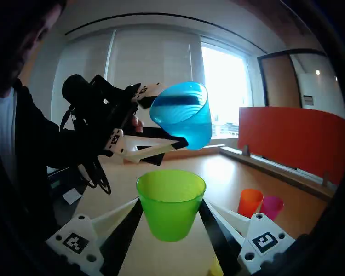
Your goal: Pour water
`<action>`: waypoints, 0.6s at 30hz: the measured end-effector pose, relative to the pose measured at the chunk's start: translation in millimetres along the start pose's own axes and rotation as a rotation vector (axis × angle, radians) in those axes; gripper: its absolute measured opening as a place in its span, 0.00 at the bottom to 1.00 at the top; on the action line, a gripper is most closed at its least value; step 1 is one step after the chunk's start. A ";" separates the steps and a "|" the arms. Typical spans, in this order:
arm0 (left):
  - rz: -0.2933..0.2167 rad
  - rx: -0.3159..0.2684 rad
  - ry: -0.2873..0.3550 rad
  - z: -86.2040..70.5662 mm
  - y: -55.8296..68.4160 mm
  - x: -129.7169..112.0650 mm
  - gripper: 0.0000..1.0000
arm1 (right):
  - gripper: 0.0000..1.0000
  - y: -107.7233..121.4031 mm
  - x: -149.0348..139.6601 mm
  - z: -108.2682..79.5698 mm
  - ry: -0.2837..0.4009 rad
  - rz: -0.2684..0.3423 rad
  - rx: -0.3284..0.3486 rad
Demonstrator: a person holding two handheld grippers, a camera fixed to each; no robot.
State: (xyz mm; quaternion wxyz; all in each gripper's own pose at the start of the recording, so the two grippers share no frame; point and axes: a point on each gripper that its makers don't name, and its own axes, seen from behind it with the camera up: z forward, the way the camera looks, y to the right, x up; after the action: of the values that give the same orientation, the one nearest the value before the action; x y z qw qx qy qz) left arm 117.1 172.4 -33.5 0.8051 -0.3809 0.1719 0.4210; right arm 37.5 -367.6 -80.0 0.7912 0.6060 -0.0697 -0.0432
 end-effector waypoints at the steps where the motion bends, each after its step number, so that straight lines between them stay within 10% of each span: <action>1: 0.000 -0.001 0.000 0.0 0.1 0.1 0.81 | 0.86 -0.1 0.5 0.1 0.004 0.000 -0.001; 18: 0.016 -0.006 0.005 -0.7 -0.6 1.9 0.80 | 0.86 0.5 6.5 0.4 0.046 0.012 -0.003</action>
State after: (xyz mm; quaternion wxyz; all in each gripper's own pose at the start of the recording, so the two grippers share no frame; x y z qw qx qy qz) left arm 118.8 172.6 -34.8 0.8000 -0.3831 0.1757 0.4271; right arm 43.9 -368.8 -79.1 0.7937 0.6053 -0.0550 -0.0248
